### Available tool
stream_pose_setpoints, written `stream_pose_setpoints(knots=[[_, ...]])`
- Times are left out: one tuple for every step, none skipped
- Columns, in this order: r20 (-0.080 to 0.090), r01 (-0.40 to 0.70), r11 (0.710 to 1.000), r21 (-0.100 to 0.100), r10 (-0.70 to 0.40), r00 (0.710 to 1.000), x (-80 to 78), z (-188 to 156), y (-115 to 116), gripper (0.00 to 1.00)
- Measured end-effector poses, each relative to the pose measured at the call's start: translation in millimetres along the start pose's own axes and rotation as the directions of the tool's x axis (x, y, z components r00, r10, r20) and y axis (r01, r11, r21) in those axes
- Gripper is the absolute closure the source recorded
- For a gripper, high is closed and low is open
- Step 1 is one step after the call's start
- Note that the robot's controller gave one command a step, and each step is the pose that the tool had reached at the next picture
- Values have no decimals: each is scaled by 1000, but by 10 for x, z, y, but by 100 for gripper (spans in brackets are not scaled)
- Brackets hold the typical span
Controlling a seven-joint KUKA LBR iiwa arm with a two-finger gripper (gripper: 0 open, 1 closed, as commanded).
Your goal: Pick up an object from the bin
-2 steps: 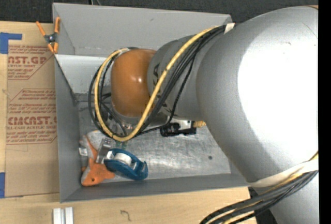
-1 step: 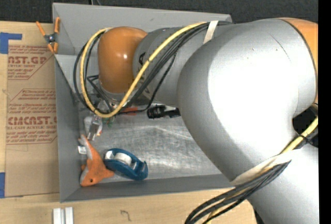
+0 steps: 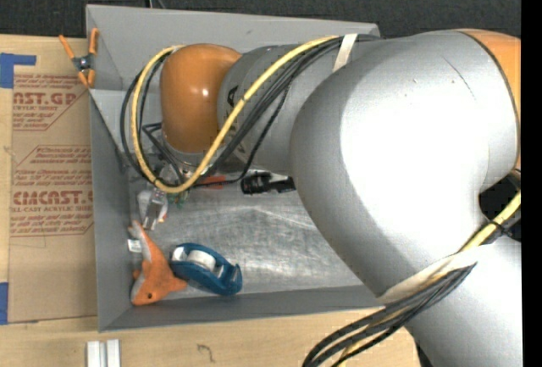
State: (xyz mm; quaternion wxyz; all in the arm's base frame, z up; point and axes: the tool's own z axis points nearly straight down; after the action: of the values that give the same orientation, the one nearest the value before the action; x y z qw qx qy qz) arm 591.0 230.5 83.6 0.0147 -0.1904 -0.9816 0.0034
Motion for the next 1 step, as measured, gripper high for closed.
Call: stream_pose_setpoints(knots=[[2,0,1000,-1,0,1000,7,-6,-3,100]])
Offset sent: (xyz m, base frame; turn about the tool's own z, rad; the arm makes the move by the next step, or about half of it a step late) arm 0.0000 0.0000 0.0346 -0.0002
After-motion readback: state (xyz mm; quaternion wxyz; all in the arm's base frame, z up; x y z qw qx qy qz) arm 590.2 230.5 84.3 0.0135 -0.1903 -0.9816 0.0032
